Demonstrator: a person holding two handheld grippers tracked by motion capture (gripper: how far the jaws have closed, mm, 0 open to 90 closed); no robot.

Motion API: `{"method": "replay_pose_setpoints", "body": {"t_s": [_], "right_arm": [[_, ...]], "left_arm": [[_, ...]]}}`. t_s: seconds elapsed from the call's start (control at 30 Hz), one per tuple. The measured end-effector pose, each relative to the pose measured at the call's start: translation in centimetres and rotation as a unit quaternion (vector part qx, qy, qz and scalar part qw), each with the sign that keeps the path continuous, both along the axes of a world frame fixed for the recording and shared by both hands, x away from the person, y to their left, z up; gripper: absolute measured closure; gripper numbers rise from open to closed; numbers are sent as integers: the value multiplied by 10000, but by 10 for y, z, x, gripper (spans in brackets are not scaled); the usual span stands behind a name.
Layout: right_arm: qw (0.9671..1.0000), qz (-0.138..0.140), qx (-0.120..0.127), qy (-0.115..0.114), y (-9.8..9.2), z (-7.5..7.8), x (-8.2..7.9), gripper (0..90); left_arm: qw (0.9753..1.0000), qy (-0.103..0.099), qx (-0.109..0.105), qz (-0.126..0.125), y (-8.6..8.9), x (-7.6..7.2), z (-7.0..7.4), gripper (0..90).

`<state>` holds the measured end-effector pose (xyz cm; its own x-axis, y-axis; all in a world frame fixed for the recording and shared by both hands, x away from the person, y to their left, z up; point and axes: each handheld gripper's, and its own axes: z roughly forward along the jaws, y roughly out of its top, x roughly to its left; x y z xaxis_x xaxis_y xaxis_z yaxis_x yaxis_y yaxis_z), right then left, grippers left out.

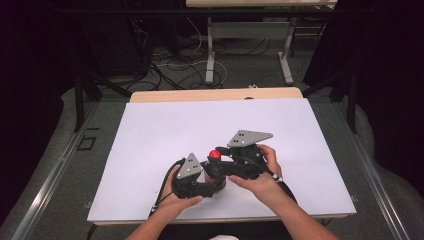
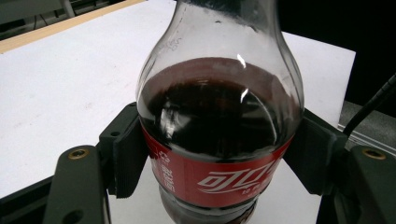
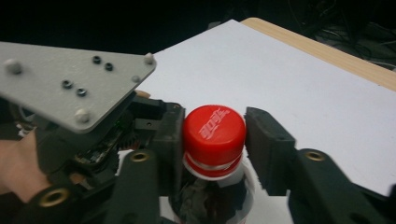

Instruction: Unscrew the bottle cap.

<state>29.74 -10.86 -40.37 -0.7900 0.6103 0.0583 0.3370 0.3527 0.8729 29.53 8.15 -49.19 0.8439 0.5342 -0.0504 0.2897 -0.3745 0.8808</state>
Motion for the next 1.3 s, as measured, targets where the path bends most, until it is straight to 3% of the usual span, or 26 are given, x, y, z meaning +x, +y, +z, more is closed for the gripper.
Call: {"method": "replay_pose_setpoints", "body": {"t_s": [0.03, 0.13, 0.23, 0.33, 0.47, 0.73, 1.3], "right_arm": [[9999, 81, -79, -89, -1, 0, 0, 607], [9985, 497, -197, -64, -5, 2, 6, 612], [9959, 898, -26, 71, -11, 3, 15, 614], [9935, 1125, 121, 123, -17, 7, 21, 614], [9934, 1118, 223, 117, -19, 10, 22, 614], [9950, 986, 179, 31, -23, 10, 23, 614], [9981, 596, -8, 182, -47, -10, 27, 614]], "left_arm": [[10000, 23, -1, -5, 0, -1, 0, 306], [10000, 27, -25, -29, -1, -1, 0, 306], [10000, 5, -12, -83, -2, -1, -1, 305], [10000, 1, -12, -82, -2, -1, -1, 306], [10000, 22, -25, -30, -1, -1, -1, 305], [9999, 34, -53, 112, 4, 5, -3, 305], [9991, 28, -75, 407, 7, 26, 10, 306]]}}
